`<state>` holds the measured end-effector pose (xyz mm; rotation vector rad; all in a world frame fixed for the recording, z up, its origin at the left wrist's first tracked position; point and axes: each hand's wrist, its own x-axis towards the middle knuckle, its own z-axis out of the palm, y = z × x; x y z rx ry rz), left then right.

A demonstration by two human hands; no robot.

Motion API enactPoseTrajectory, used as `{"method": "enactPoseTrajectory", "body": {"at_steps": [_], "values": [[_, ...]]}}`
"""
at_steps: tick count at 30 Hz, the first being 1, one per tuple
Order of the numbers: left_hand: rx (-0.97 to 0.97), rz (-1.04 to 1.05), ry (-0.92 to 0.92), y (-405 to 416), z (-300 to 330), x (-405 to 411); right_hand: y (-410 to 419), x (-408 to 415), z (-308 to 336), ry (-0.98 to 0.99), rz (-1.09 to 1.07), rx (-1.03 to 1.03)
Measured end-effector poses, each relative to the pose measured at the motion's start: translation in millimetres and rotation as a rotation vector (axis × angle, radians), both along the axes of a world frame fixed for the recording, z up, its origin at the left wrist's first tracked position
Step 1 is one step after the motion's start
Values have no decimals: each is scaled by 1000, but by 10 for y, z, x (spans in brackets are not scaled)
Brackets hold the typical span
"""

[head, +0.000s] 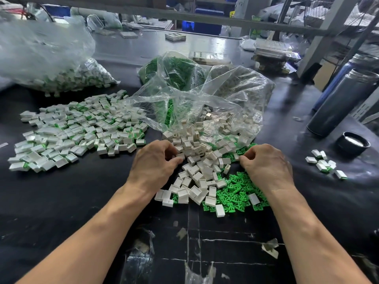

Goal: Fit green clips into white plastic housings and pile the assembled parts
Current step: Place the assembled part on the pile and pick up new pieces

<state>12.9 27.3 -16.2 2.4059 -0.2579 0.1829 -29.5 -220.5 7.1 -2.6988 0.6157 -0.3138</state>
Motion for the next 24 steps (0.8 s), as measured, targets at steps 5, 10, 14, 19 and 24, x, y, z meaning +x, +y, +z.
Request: {"method": "enactPoseTrajectory", "body": {"at_steps": [5,10,14,19,24], "values": [[-281,14,101,7,59,6,-41,-7,-5,-129,-26,4],[-705,-76,250,-38,151,-59,-22,-4,-3,-382,-43,300],[-1060,-195,403,-29,210,-63,33,-27,-10,-454,-2,489],[-1194,-272,452,-61,218,-87,141,-49,-16,-501,50,737],[-1188,-310,447,-84,218,-110,223,-69,11,-502,75,861]]}}
